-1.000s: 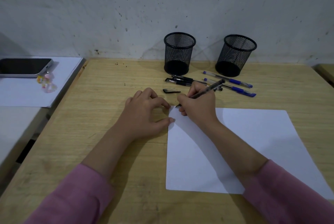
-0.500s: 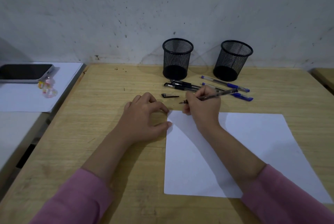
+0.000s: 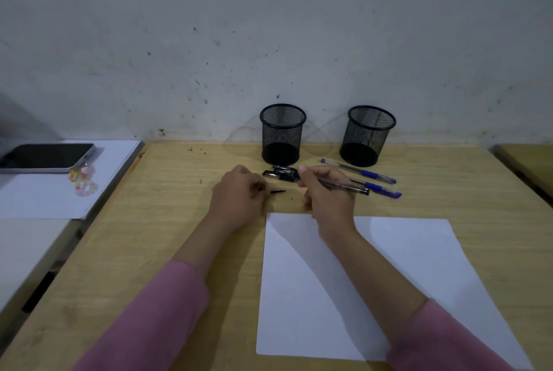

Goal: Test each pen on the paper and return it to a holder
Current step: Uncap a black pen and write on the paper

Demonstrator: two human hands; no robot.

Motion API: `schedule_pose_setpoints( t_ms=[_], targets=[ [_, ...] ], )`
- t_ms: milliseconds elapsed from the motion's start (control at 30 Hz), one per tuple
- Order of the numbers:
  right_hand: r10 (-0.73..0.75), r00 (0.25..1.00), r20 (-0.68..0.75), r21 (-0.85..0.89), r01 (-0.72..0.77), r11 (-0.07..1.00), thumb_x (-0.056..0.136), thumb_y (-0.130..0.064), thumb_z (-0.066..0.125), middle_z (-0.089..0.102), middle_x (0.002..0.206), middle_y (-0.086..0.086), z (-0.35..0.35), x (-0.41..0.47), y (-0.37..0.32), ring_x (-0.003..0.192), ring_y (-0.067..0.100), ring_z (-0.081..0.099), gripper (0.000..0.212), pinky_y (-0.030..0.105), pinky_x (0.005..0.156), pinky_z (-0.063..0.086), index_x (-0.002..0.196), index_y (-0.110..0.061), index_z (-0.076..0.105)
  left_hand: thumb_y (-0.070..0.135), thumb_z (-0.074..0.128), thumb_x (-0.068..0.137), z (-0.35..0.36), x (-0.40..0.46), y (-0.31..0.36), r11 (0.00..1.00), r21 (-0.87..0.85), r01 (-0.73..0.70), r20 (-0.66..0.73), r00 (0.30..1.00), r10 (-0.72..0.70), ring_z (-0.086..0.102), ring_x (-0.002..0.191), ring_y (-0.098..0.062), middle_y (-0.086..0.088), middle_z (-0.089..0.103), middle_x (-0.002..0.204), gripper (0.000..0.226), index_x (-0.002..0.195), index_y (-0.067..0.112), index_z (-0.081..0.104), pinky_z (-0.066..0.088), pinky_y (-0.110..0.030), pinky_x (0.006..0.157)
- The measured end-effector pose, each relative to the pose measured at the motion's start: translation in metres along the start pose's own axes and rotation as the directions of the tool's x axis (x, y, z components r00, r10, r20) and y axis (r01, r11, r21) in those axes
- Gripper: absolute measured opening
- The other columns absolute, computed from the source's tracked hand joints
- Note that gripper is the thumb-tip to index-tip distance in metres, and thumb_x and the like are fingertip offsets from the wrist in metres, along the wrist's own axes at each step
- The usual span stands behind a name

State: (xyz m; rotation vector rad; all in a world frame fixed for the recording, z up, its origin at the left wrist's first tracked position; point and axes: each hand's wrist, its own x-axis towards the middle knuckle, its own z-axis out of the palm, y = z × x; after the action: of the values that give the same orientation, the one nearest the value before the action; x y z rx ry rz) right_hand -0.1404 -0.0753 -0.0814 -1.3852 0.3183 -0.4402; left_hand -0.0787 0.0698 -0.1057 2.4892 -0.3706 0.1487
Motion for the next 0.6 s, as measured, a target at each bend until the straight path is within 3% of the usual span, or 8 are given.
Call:
schedule_pose_setpoints(
  t_ms=[67, 167, 233, 300, 367, 500, 600],
  targets=[
    [0.021, 1.0, 0.009, 0.012, -0.021, 1.0, 0.087, -0.013, 0.065, 0.068, 0.066, 0.008, -0.003, 0.001, -0.006, 0.04, 0.012, 0.049, 0.015, 0.021, 0.038, 0.041, 0.073, -0.014, 0.067, 0.025, 0.067, 0.08, -0.001, -0.001, 0.002, 0.997, -0.077, 0.03, -0.003, 1.0, -0.03, 0.055, 0.082, -0.016, 0.003, 0.057, 0.094, 0.006, 0.086, 0.027, 0.068, 0.049, -0.033, 0.073],
    [0.024, 1.0, 0.017, 0.028, -0.025, 0.999, 0.087, -0.004, 0.058, 0.067, 0.064, 0.014, -0.009, 0.005, -0.012, 0.042, 0.015, 0.053, 0.017, 0.022, 0.037, 0.043, 0.074, -0.009, 0.068, 0.017, 0.068, 0.081, -0.009, -0.005, 0.01, 0.939, -0.34, 0.048, -0.032, 0.998, -0.062, 0.053, 0.07, -0.014, 0.004, 0.063, 0.086, 0.008, 0.083, 0.024, 0.068, 0.044, -0.023, 0.062],
    [0.003, 1.0, 0.023, 0.009, -0.003, 1.0, 0.086, -0.002, 0.057, 0.063, 0.059, 0.017, -0.012, 0.005, -0.015, 0.042, 0.013, 0.056, 0.018, 0.023, 0.038, 0.042, 0.072, -0.006, 0.067, 0.014, 0.069, 0.08, -0.016, -0.007, 0.015, 0.905, -0.425, -0.003, -0.068, 0.997, -0.029, 0.059, 0.075, -0.018, 0.004, 0.068, 0.086, 0.012, 0.081, 0.026, 0.069, 0.047, -0.027, 0.066],
    [-0.011, 0.999, 0.031, 0.006, 0.011, 1.0, 0.086, -0.002, 0.057, 0.06, 0.053, 0.016, -0.014, 0.004, -0.019, 0.043, 0.01, 0.059, 0.019, 0.023, 0.038, 0.041, 0.071, -0.006, 0.067, 0.013, 0.069, 0.078, -0.021, -0.008, 0.021, 0.891, -0.451, -0.046, -0.088, 0.996, 0.007, 0.062, 0.081, -0.022, 0.001, 0.07, 0.088, 0.015, 0.08, 0.027, 0.069, 0.048, -0.028, 0.069],
    [-0.026, 0.999, 0.042, 0.001, 0.026, 1.0, 0.085, -0.002, 0.058, 0.059, 0.046, 0.008, -0.014, 0.002, -0.023, 0.047, 0.011, 0.061, 0.02, 0.023, 0.038, 0.04, 0.068, -0.008, 0.067, 0.013, 0.07, 0.078, -0.024, -0.01, 0.028, 0.884, -0.464, -0.065, -0.09, 0.996, 0.026, 0.061, 0.08, -0.021, 0.001, 0.069, 0.087, 0.013, 0.082, 0.026, 0.07, 0.046, -0.021, 0.067],
    [-0.041, 0.997, 0.072, -0.03, 0.043, 0.999, 0.085, -0.004, 0.06, 0.061, 0.044, 0.0, -0.016, -0.001, -0.029, 0.055, 0.027, 0.058, 0.017, 0.028, 0.043, 0.041, 0.07, -0.006, 0.067, 0.011, 0.071, 0.078, -0.029, -0.016, 0.041, 0.856, -0.501, -0.124, -0.09, 0.992, 0.091, 0.052, 0.07, -0.009, 0.011, 0.065, 0.082, 0.012, 0.085, 0.021, 0.07, 0.04, -0.009, 0.062],
    [-0.041, 0.99, 0.134, 0.01, 0.04, 0.999, 0.088, -0.005, 0.061, 0.064, 0.051, 0.004, -0.02, -0.003, -0.036, 0.041, 0.019, 0.05, 0.016, 0.027, 0.042, 0.042, 0.072, -0.006, 0.063, 0.008, 0.07, 0.078, -0.033, -0.02, 0.048, 0.836, -0.526, -0.154, -0.116, 0.987, 0.108, 0.049, 0.063, -0.002, 0.014, 0.064, 0.079, 0.015, 0.081, 0.023, 0.069, 0.039, -0.009, 0.059]
  ],
)
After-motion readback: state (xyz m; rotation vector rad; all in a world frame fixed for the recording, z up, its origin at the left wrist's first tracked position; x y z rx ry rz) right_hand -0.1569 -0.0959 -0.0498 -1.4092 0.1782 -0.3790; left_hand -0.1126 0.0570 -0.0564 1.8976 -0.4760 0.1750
